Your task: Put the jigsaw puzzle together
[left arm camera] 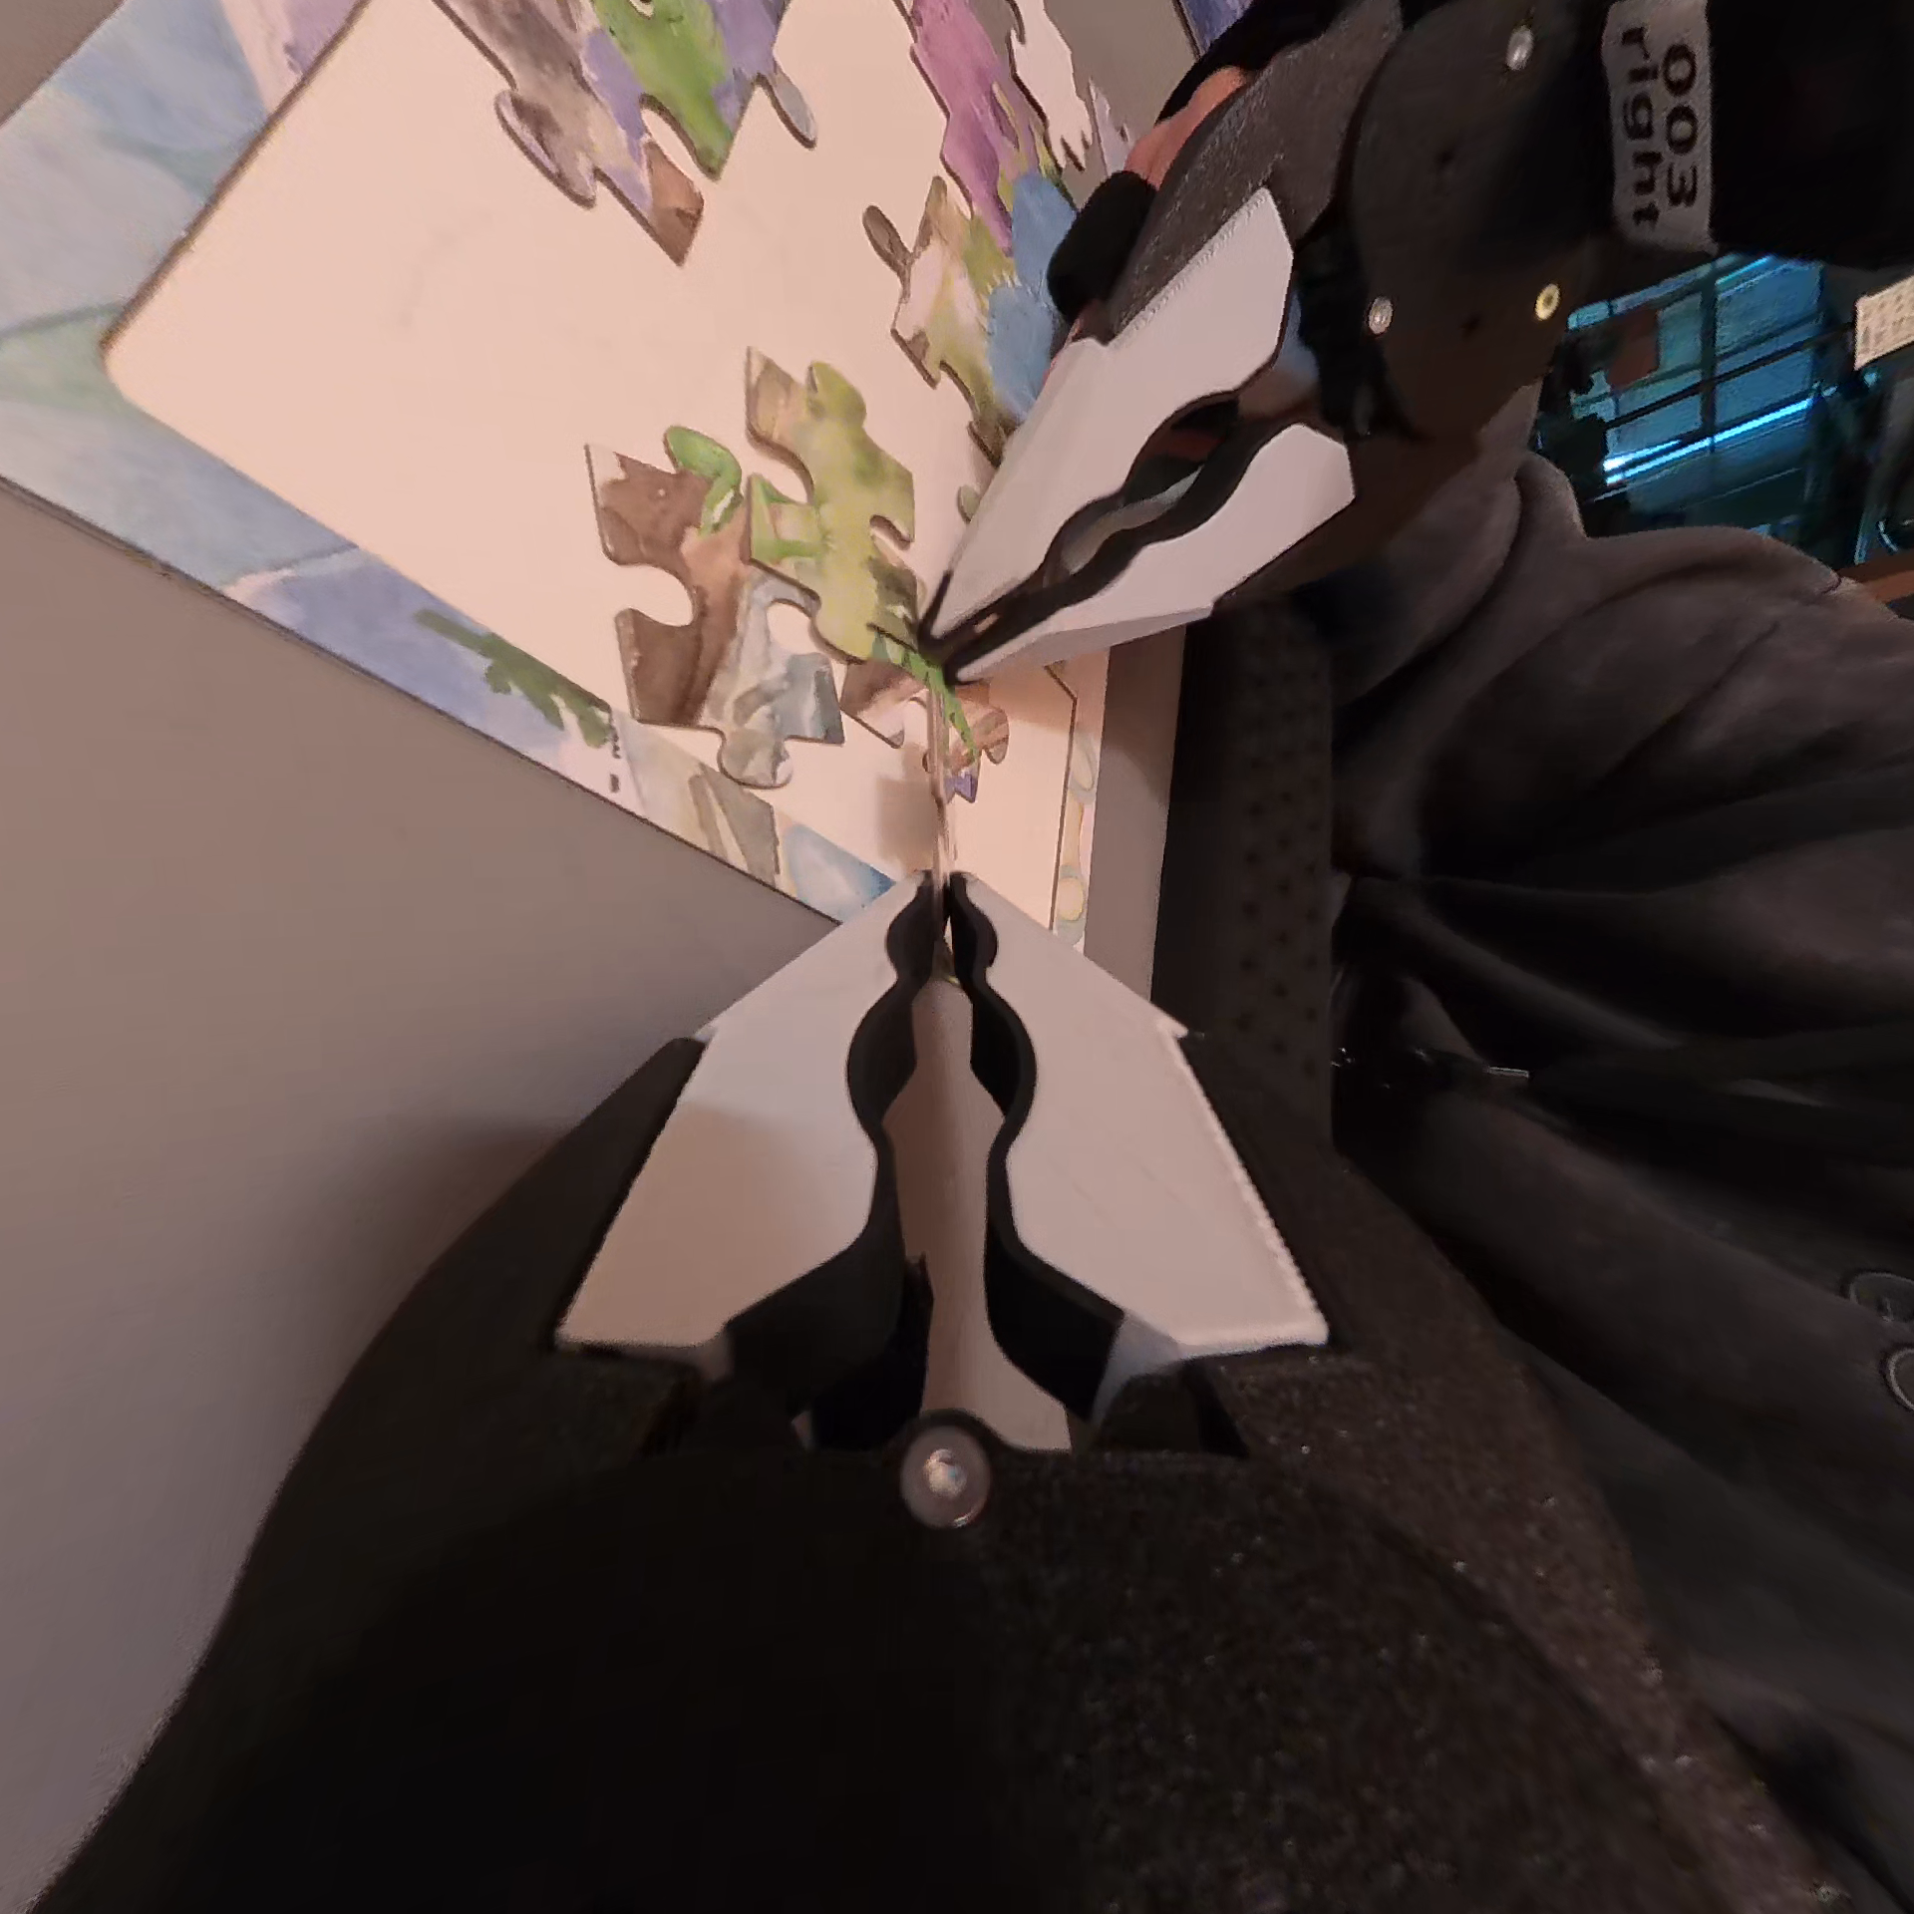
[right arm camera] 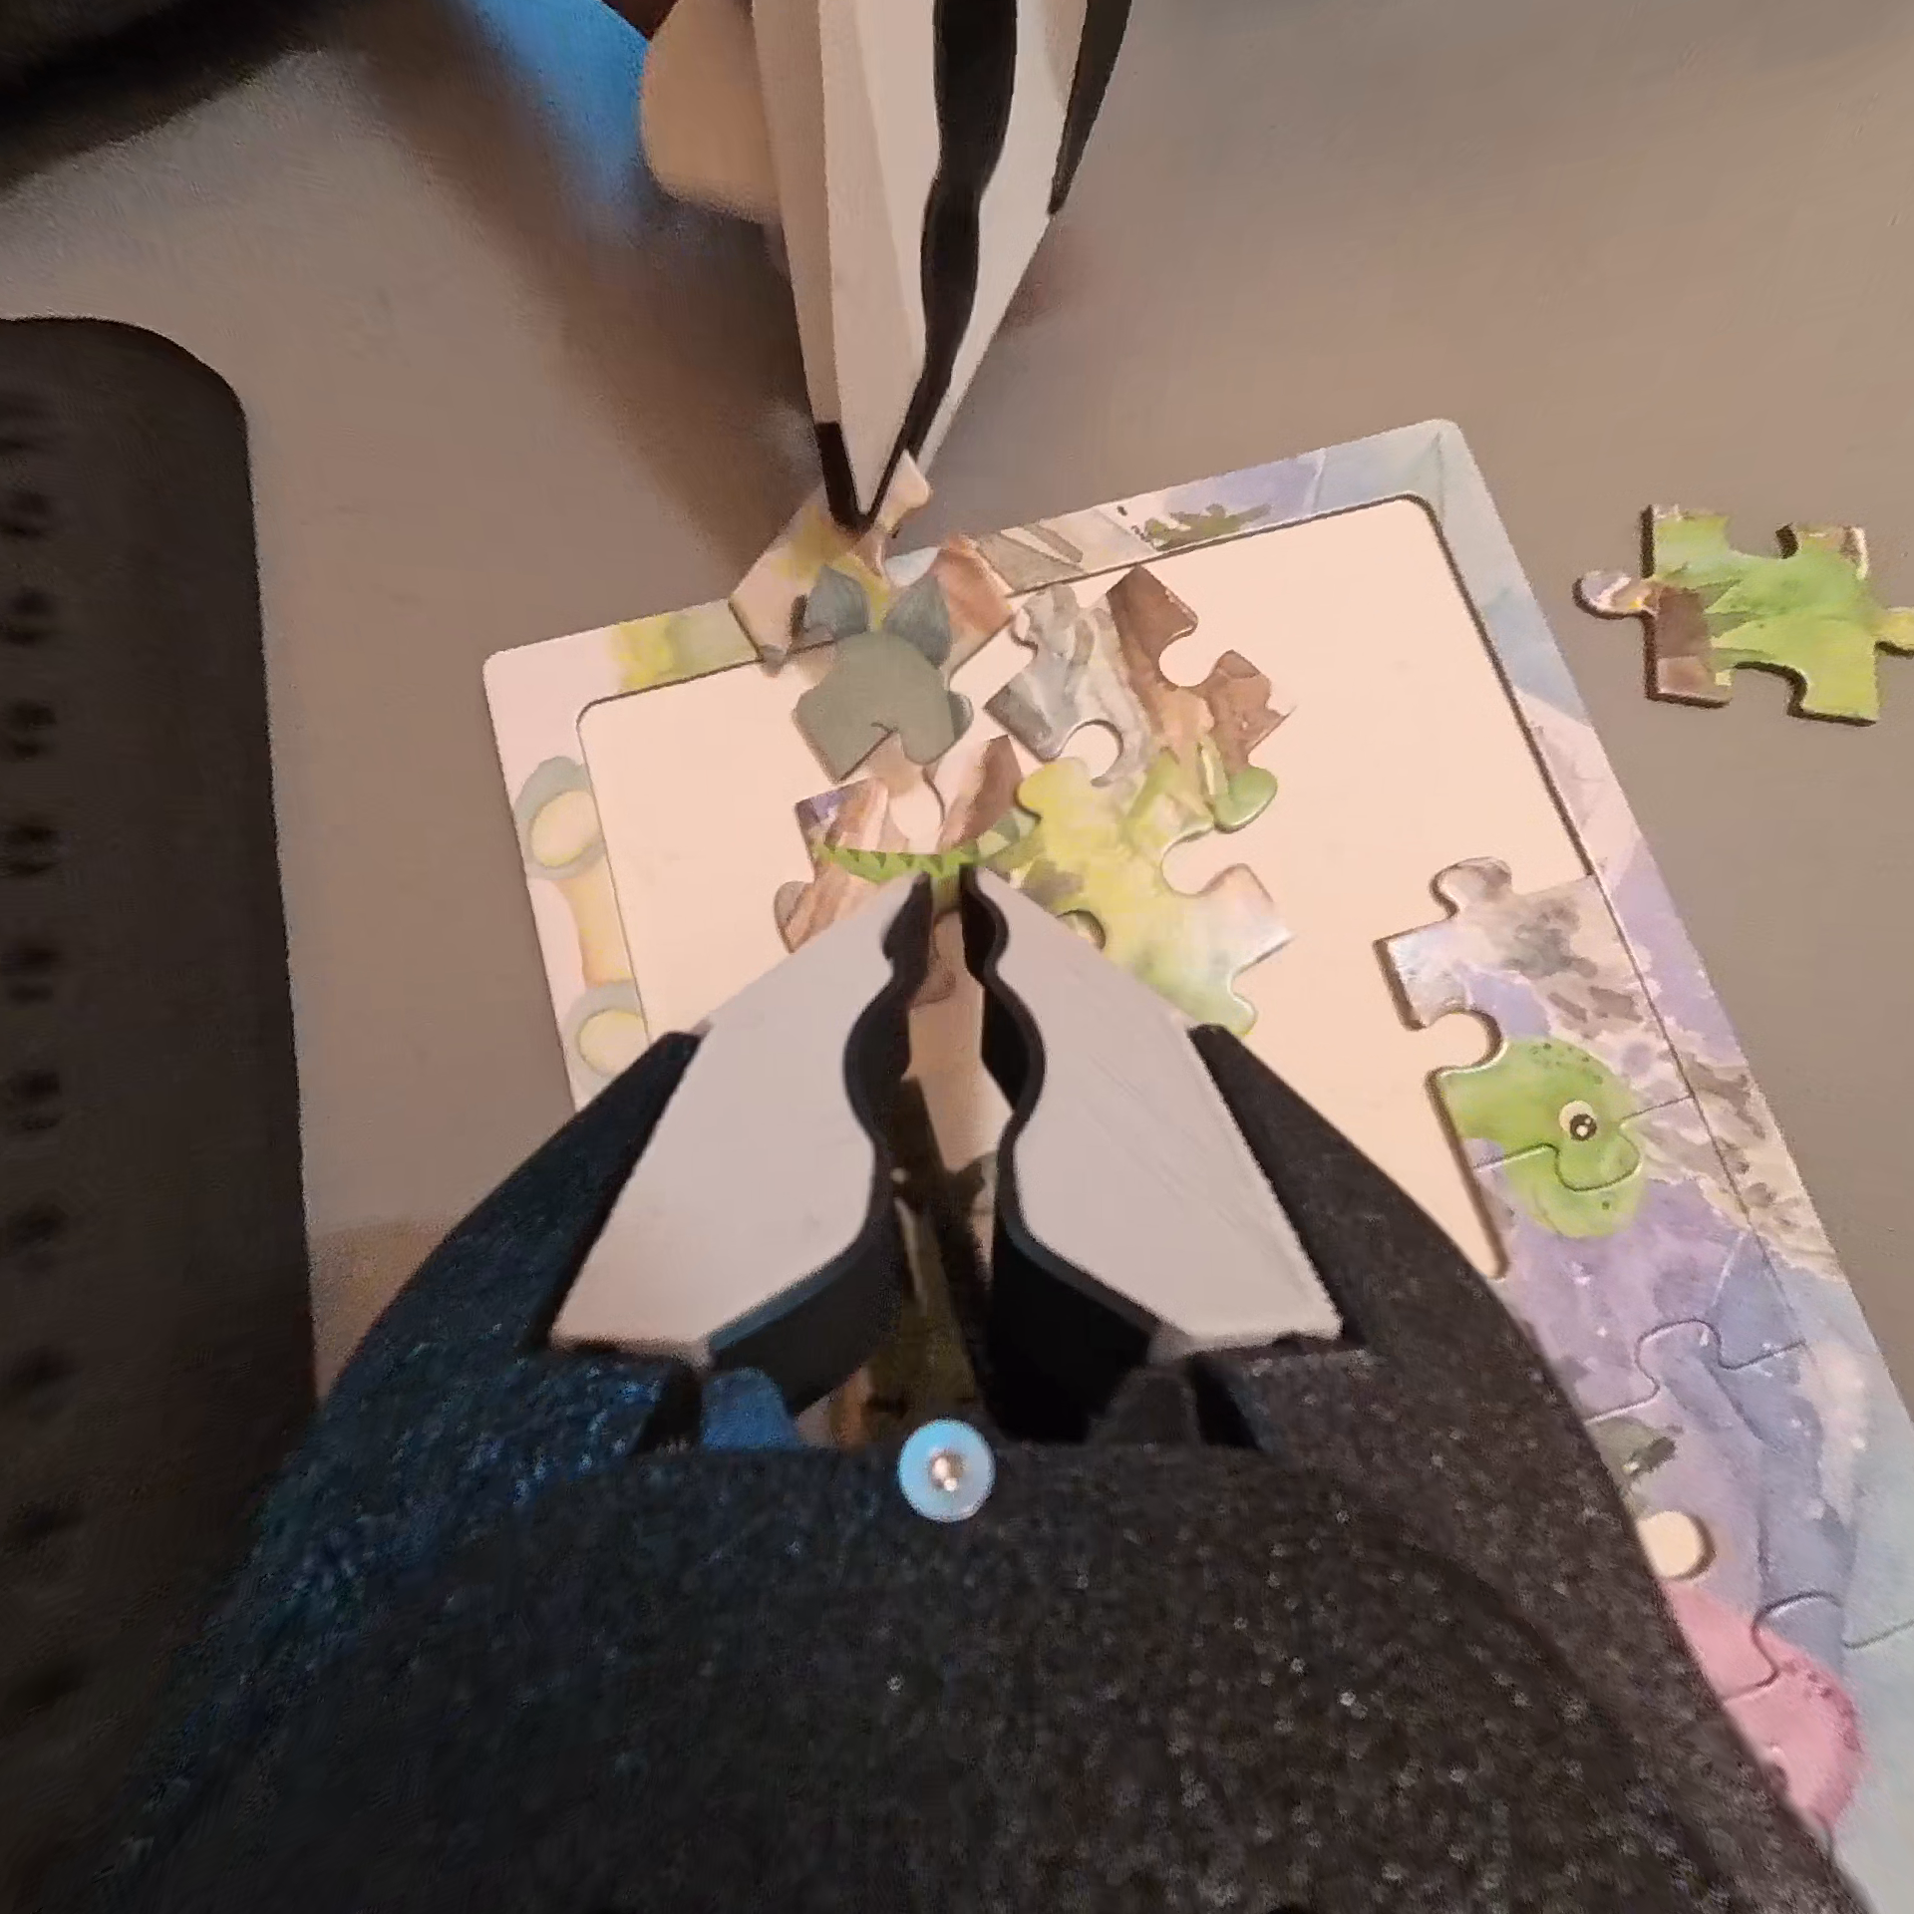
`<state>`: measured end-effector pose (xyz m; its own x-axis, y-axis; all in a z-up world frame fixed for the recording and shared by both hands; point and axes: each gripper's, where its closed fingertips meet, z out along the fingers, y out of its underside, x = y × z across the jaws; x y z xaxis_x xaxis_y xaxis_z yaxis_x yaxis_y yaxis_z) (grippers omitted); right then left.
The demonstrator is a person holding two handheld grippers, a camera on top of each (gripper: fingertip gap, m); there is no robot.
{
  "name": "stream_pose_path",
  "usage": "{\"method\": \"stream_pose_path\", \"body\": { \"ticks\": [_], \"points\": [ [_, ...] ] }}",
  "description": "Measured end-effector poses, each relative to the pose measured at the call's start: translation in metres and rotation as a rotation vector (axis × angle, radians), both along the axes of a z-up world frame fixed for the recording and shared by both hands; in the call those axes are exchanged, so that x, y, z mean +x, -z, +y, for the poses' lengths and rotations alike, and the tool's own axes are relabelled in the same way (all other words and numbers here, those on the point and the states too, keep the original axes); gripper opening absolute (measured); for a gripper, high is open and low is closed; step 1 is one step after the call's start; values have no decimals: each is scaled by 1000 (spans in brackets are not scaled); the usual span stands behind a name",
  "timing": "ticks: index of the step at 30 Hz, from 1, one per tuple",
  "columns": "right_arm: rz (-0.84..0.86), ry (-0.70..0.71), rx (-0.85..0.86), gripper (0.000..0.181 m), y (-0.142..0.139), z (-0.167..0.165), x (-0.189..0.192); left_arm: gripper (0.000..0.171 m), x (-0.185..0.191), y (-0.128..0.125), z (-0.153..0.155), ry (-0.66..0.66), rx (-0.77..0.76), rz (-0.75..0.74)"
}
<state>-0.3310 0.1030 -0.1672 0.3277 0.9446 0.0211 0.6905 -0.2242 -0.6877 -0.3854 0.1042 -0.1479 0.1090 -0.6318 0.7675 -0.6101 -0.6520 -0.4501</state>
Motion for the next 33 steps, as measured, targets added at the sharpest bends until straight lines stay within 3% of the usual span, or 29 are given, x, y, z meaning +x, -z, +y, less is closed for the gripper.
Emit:
{"method": "stream_pose_path", "body": {
  "ticks": [10, 13, 16, 19, 24, 30, 32, 33],
  "points": [
    [-74, 80, 66, 2, -1, 23, 20, 4, -4, 6, 5, -10, 13, 27],
    [-41, 69, 111, 23, -13, 28, 21, 4, -5, 5, 5, -10, 27, 29],
    [-24, -7, 49, 49, -17, 28, 20, 4, -4, 6, 5, -7, 28, 28],
    [8, -79, -9, 59, -22, 35, 22, 5, -5, 8, 4, -1, 16, 27],
    [-115, -152, 10, 58, -4, 55, 23, 6, -6, 12, 5, 0, -22, 17],
    [-136, -199, -71, 39, 4, 48, 20, 6, -6, 13, 7, -4, -33, 12],
    [-151, -205, -76, 16, 3, 46, 24, 6, -5, 12, 6, -2, -36, 9],
    [-170, -194, -56, 15, 2, 48, 29, 6, -5, 13, 6, -2, -37, 9]
  ]
}}
